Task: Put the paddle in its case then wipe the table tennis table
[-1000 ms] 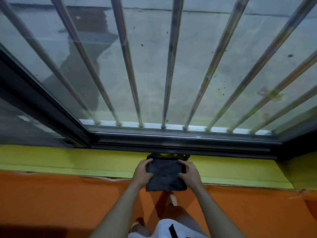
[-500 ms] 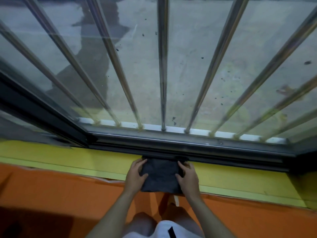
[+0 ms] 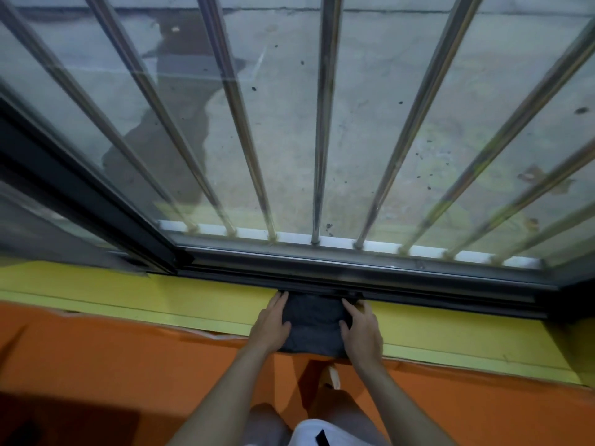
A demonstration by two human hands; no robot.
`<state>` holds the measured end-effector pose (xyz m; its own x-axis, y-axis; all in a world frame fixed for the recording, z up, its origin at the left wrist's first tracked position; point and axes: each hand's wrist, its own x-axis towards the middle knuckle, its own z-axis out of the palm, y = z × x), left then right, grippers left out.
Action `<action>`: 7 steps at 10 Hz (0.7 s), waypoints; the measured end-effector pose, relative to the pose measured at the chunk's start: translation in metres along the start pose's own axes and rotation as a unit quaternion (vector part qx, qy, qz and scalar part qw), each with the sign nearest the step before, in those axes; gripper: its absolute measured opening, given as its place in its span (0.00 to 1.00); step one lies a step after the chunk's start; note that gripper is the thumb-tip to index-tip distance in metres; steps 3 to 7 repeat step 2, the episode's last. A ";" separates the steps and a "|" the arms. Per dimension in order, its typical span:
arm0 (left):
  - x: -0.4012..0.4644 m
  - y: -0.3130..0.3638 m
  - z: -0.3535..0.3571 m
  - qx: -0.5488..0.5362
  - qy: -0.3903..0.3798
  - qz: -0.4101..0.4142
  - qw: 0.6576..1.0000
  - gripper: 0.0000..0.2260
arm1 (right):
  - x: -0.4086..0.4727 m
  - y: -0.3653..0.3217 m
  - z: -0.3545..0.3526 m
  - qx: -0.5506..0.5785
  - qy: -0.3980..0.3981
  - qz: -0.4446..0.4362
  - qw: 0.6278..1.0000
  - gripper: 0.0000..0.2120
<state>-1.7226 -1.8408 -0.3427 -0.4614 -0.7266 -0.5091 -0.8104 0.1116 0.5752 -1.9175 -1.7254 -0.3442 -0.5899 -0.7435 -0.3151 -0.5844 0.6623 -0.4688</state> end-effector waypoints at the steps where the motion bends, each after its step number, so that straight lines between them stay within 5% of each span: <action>1: -0.010 -0.010 -0.017 0.003 0.015 0.028 0.999 0.27 | -0.010 -0.001 -0.009 0.016 0.041 0.017 0.999 0.19; 2: -0.020 -0.013 -0.038 0.032 0.058 0.057 0.996 0.19 | -0.018 -0.002 -0.015 0.063 0.083 0.003 0.995 0.13; 7: -0.020 -0.013 -0.038 0.032 0.058 0.057 0.996 0.19 | -0.018 -0.002 -0.015 0.063 0.083 0.003 0.995 0.13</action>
